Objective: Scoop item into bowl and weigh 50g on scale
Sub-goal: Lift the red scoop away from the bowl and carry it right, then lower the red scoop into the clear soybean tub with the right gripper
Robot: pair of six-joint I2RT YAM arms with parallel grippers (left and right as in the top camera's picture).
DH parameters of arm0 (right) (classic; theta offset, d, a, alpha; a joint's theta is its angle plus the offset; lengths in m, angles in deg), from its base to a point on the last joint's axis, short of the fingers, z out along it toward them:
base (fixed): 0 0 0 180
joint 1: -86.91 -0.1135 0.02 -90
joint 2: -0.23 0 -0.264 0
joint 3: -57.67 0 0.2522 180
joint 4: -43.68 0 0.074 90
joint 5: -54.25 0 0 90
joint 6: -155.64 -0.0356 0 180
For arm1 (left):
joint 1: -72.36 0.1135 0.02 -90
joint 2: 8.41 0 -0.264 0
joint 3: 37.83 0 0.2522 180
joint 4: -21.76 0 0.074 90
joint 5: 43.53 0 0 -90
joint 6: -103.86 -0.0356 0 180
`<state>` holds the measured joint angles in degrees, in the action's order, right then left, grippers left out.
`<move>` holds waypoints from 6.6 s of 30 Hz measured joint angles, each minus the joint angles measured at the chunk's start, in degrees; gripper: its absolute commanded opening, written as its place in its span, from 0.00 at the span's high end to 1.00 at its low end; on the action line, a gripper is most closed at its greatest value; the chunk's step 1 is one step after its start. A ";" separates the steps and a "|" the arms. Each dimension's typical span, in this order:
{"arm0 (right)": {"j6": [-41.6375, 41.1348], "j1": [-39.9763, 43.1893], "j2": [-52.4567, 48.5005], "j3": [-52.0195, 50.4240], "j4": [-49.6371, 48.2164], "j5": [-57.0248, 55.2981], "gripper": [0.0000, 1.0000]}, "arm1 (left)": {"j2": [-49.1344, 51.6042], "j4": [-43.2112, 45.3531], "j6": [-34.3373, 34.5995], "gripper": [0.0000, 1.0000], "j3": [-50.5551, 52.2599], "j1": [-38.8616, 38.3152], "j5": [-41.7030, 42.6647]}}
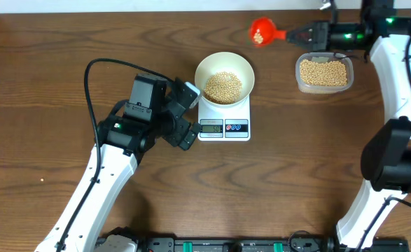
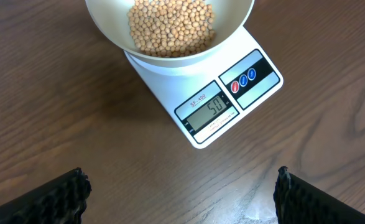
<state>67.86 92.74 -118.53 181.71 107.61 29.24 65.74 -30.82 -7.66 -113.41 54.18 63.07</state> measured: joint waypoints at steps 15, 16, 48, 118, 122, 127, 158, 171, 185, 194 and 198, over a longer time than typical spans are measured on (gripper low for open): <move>-9.51 9.81 4.37 0.02 1.09 -0.24 0.99 | 0.00 0.00 0.02 0.04 0.00 0.00 0.00; -9.75 10.32 4.94 0.02 2.10 -0.52 0.99 | 0.00 0.02 0.02 0.04 0.00 0.00 0.00; -8.04 19.93 6.64 0.02 19.67 -11.56 0.99 | 0.00 0.00 0.00 0.04 0.00 0.00 0.00; -2.73 -15.02 6.64 0.02 19.08 -84.50 0.99 | 0.00 0.02 0.00 0.04 0.00 0.00 0.00; -7.69 -10.71 6.64 0.02 18.14 -73.96 0.99 | 0.00 0.02 0.00 0.04 0.00 0.00 0.00; -16.57 -3.63 6.64 0.02 17.86 -62.71 0.99 | 0.00 0.00 0.00 0.04 0.00 0.00 0.00; -39.08 6.36 6.64 -12.11 6.43 -44.13 0.71 | 0.00 0.02 0.00 0.03 0.00 0.00 0.00; -36.87 8.57 6.64 -12.26 13.16 -44.19 0.34 | 0.00 0.00 0.00 0.04 0.00 0.00 0.00; -32.09 8.59 6.64 -12.26 18.40 -44.44 0.24 | 0.00 0.00 0.00 0.04 0.00 0.00 0.00; -29.94 8.57 6.67 -12.26 19.52 -44.44 0.15 | 0.00 0.02 0.00 0.04 0.00 0.00 0.00; -29.92 8.44 6.82 -12.26 19.71 -44.57 0.15 | 0.00 0.02 0.00 0.04 0.00 0.00 0.00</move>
<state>37.94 101.17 -111.71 169.44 127.33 -15.33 65.74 -30.80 -7.66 -113.41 54.18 63.07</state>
